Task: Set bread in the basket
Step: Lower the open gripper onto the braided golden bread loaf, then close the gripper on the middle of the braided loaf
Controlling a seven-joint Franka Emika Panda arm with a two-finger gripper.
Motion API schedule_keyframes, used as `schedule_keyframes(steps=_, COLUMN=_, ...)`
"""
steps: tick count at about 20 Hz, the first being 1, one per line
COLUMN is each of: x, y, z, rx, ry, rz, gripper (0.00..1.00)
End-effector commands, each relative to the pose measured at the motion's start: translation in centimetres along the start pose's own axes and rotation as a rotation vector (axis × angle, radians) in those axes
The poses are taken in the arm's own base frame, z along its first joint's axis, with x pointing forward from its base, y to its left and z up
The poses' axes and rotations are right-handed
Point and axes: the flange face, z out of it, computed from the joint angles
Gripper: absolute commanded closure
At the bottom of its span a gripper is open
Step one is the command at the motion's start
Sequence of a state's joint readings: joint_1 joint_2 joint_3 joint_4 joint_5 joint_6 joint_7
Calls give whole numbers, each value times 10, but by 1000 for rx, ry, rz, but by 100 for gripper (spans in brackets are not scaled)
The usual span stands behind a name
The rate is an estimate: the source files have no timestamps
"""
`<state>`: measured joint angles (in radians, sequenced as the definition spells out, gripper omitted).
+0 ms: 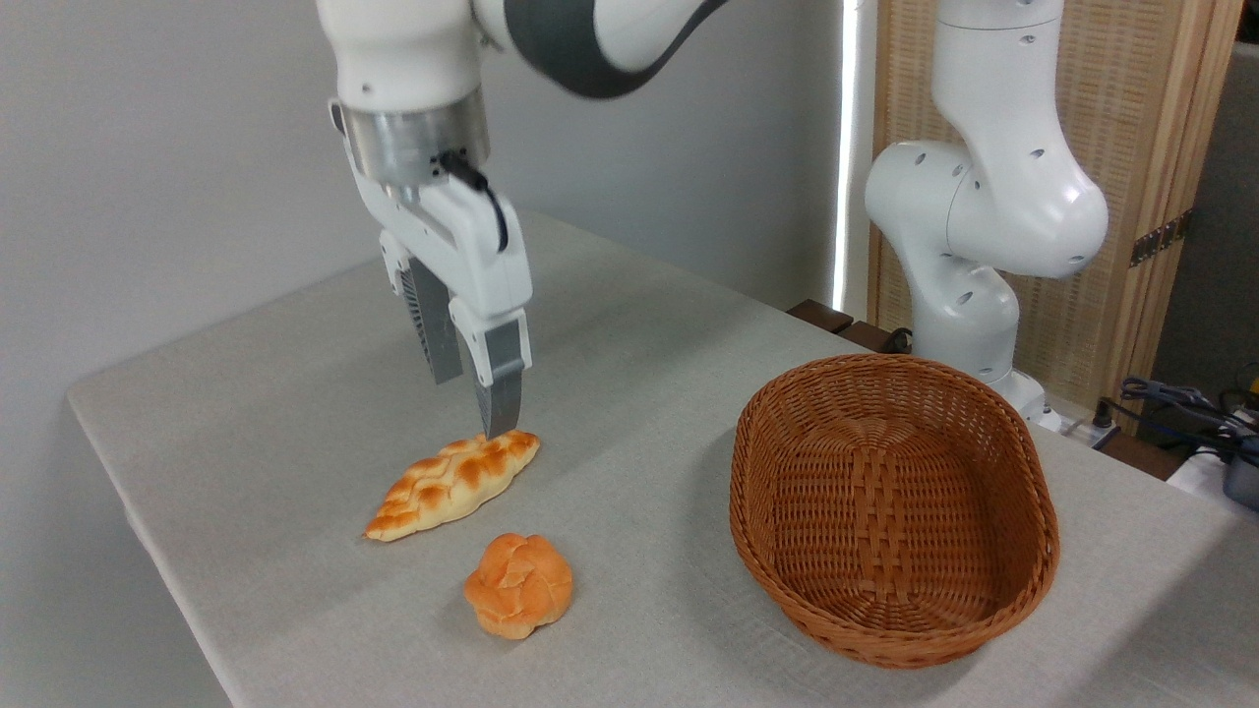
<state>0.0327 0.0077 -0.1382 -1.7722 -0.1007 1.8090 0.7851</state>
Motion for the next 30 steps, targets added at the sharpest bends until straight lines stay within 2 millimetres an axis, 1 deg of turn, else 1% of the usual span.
schedule_keyframes(steps=1, x=18, y=26, z=46, rx=3, ry=23, rz=23, gripper=0)
schedule_keyframes(steps=4, x=40, y=48, z=79, rx=12, ry=42, rz=14, gripper=0)
schedule_keyframes(steps=7, x=46, y=61, z=112, rx=2, ry=35, rz=25, gripper=0)
schedule_keyframes(steps=10, x=53, y=66, z=124, rx=1, ry=37, rz=44, gripper=0)
schedule_keyframes(steps=13, x=51, y=67, z=129, rx=38, ry=-5, rz=64, gripper=0)
schedule_keyframes(steps=16, x=54, y=70, z=136, rx=36, ry=-17, rz=75, gripper=0)
schedule_keyframes(steps=17, x=55, y=70, z=142, rx=28, ry=-22, rz=74, gripper=0)
schedule_keyframes(steps=18, x=59, y=76, z=148, rx=19, ry=-28, rz=87, gripper=0)
schedule_keyframes(steps=19, x=61, y=79, z=150, rx=17, ry=-30, rz=89, gripper=0)
schedule_keyframes(steps=20, x=61, y=79, z=149, rx=19, ry=-30, rz=90, gripper=4)
schedule_keyframes(steps=22, x=61, y=78, z=148, rx=42, ry=-43, rz=105, gripper=25)
schedule_keyframes(steps=24, x=61, y=77, z=148, rx=53, ry=-47, rz=113, gripper=57)
schedule_keyframes(steps=25, x=61, y=77, z=148, rx=55, ry=-43, rz=115, gripper=69)
schedule_keyframes(steps=26, x=61, y=77, z=148, rx=54, ry=-44, rz=115, gripper=72)
schedule_keyframes(steps=30, x=61, y=77, z=148, rx=55, ry=-45, rz=117, gripper=75)
